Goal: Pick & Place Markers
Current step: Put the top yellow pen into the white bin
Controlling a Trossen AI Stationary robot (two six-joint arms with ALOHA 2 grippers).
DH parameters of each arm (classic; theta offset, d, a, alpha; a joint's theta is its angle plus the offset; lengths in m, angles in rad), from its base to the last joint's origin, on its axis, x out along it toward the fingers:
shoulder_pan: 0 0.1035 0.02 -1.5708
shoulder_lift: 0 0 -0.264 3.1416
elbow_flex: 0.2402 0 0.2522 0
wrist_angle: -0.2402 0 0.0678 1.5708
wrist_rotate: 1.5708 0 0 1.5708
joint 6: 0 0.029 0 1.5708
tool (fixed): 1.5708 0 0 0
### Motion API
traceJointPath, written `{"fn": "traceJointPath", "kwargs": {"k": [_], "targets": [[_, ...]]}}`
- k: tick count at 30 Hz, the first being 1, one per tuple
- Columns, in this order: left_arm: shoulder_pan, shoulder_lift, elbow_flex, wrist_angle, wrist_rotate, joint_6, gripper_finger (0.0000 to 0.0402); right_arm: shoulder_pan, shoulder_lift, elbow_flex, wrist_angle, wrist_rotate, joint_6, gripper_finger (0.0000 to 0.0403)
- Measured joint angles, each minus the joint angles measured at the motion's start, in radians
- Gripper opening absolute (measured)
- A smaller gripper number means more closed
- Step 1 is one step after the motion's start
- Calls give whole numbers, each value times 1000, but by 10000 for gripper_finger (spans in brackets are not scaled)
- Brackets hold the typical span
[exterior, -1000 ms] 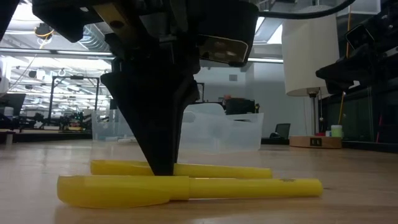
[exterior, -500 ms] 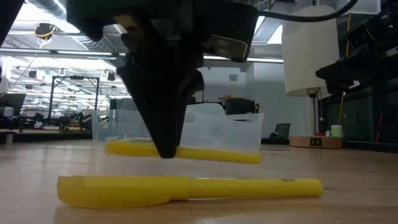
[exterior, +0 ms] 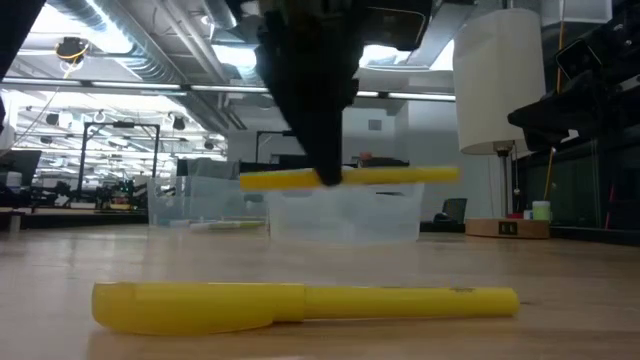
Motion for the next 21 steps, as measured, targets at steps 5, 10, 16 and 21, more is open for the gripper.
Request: {"fn": "traceJointPath", "kwargs": {"k": [5,10,16,21], "targets": [[33,-37,0,-5,-29,1,27,0,0,0,0,0,0,40],[68,-71,0,-6,-55,1,27,0,0,0,0,0,0,40],[134,-98,0,-5,-63,1,27,0,0,0,0,0,0,40],[198,-114,1,4,-72,0,27,0,0,0,0,0,0,40]]}}
